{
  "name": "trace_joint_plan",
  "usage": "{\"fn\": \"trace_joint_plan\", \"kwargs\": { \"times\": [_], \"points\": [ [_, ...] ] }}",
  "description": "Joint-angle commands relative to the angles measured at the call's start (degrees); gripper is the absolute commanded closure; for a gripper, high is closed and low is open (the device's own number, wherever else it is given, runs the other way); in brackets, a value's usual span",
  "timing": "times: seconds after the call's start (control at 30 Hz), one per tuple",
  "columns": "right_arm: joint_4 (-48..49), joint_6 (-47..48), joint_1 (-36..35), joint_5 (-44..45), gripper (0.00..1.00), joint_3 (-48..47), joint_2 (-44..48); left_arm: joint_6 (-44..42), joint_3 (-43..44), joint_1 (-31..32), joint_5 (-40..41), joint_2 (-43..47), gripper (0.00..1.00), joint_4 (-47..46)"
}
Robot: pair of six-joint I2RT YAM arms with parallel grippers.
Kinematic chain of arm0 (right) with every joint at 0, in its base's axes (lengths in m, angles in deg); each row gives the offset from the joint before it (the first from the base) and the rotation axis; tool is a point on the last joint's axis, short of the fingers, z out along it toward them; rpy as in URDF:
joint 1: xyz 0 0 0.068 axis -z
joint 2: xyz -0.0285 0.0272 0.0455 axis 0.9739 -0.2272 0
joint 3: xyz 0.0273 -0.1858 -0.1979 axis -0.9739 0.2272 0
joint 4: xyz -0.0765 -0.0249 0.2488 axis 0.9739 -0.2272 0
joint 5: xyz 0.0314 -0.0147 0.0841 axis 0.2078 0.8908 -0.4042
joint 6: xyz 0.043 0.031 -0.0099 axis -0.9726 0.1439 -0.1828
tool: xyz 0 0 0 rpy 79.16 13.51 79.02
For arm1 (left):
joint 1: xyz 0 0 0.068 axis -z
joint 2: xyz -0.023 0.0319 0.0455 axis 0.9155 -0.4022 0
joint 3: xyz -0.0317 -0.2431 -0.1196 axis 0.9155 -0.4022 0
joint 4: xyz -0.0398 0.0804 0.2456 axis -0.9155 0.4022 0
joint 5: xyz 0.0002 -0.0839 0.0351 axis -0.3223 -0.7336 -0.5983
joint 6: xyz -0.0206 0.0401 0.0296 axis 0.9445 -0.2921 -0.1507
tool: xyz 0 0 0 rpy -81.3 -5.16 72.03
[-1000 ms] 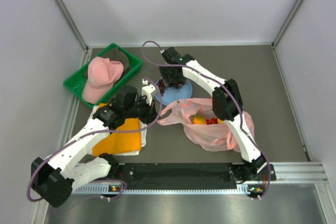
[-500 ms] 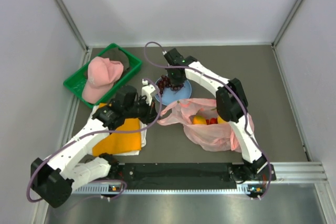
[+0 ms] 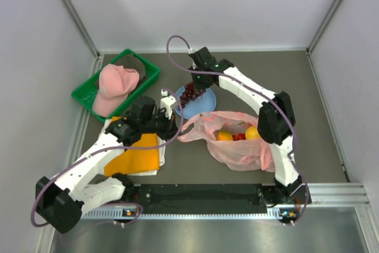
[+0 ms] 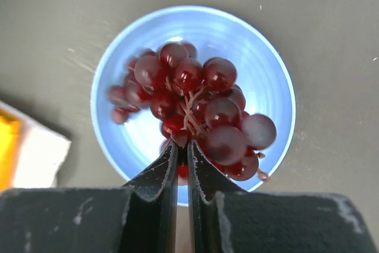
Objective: Place the fruits into the plastic bag
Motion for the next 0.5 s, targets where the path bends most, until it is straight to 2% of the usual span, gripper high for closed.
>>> {"fn": "trace_joint_plan", "kwargs": {
  "times": [0.0,0.47],
  "points": [
    [4.19,-0.95,0.27,-1.2,1.0,0.36,7.61,-0.73,0.08,-0.17,-0.28,0.01,1.0,-1.21],
    [7.53,-2.09,0.36,-0.86,1.0,2.12,16.32,-0.73,0.08,-0.17,-0.29,-0.43,1.0,-1.3]
  ]
}}
